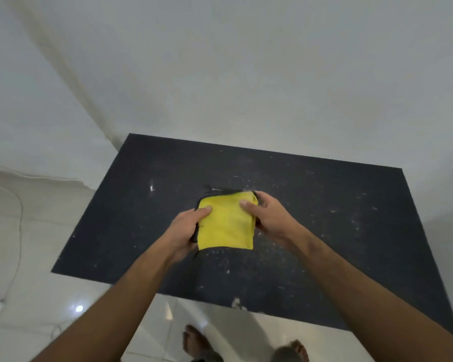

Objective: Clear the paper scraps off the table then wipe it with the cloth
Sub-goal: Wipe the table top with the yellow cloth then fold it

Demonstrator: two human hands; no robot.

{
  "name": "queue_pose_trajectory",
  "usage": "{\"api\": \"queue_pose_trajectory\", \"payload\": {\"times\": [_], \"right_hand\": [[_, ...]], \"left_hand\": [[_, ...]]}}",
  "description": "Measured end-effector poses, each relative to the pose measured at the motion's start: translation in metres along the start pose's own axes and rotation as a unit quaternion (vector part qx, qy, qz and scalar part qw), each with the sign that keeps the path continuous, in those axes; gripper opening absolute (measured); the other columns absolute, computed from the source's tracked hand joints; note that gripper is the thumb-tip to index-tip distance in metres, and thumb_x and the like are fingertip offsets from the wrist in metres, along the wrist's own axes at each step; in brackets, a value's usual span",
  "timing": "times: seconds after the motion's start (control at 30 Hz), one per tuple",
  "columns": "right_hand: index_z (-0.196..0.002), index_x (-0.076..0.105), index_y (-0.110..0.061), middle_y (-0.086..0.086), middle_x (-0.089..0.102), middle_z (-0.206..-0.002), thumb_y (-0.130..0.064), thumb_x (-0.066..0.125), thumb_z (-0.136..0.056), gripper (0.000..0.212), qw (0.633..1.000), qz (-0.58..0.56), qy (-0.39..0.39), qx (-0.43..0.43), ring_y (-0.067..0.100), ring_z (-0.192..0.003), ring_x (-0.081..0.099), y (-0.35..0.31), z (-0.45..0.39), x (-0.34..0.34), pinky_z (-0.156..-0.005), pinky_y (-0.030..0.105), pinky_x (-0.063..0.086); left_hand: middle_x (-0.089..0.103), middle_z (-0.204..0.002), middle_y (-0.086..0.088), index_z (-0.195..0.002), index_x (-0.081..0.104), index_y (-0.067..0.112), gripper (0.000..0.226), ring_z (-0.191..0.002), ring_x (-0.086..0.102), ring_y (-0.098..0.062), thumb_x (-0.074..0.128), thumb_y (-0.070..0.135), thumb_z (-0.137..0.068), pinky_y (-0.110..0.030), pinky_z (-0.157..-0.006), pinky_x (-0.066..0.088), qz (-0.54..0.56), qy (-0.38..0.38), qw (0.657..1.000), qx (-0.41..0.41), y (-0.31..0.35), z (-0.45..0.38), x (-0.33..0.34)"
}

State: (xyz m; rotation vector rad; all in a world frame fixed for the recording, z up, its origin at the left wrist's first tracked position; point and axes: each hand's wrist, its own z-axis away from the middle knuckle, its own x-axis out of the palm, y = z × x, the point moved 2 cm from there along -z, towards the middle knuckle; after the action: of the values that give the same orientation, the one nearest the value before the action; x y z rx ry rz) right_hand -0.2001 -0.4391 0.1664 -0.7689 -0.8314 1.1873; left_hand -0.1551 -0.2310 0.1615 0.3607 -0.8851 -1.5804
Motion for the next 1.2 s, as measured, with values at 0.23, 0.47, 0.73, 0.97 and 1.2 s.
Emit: {"api": "queue_pose_trajectory", "payload": {"times": [0.23,0.47,0.73,0.97,1.2], "right_hand": [[-0.130,0.041,-0.032,0.015,0.072,-0.108,-0.010,0.080,-0.086,0.062,0.996,0.002,0.089,-0.019,0.023,-0.090,0.070,-0.006,-0.044,0.063,-0.071,0.034,0.059],[-0.127,0.068,-0.021,-0.014,0.062,-0.108,-0.022,0.073,-0.092,0.035,0.919,0.358,0.062,-0.155,0.006,-0.097,0.057,-0.041,-0.136,0.122,-0.089,0.025,0.044],[-0.106,0.073,-0.020,0.001,0.061,-0.107,-0.029,0.072,-0.087,0.021,0.814,0.548,-0.043,-0.189,0.023,-0.102,0.053,-0.072,-0.240,0.194,-0.090,0.041,0.048],[-0.100,0.062,-0.017,0.005,0.067,-0.099,-0.016,0.062,-0.089,0.011,0.812,0.555,-0.031,-0.180,0.030,-0.094,0.063,-0.079,-0.345,0.230,-0.077,0.042,0.051],[-0.121,0.055,-0.016,0.007,0.064,-0.115,0.002,0.055,-0.089,0.037,0.778,0.583,0.057,-0.230,0.029,-0.101,0.058,-0.058,-0.470,0.262,-0.083,0.039,0.050]], "left_hand": [[0.066,-0.117,-0.010,-0.139,0.041,0.034,0.068,-0.105,0.070,-0.026,0.079,0.010,-0.088,-0.044,-0.089,0.061,-0.142,0.038,0.985,0.094,0.055,-0.044,-0.073],[0.064,-0.122,0.003,-0.119,0.069,0.028,0.028,-0.107,0.063,-0.015,0.073,0.018,-0.093,-0.027,-0.085,0.055,-0.396,0.037,0.900,0.181,0.116,-0.087,-0.133],[0.056,-0.099,0.004,-0.109,0.071,0.024,0.034,-0.092,0.055,-0.015,0.074,0.040,-0.079,-0.034,-0.079,0.044,-0.618,0.053,0.755,0.211,0.182,-0.137,-0.222],[0.065,-0.104,-0.002,-0.105,0.064,0.018,0.019,-0.091,0.064,-0.027,0.070,0.023,-0.088,-0.040,-0.078,0.052,-0.675,0.089,0.677,0.280,0.227,-0.231,-0.272],[0.072,-0.113,-0.016,-0.122,0.067,0.008,0.035,-0.090,0.071,-0.038,0.068,0.000,-0.088,-0.044,-0.078,0.059,-0.670,0.090,0.655,0.337,0.252,-0.365,-0.331]]}}
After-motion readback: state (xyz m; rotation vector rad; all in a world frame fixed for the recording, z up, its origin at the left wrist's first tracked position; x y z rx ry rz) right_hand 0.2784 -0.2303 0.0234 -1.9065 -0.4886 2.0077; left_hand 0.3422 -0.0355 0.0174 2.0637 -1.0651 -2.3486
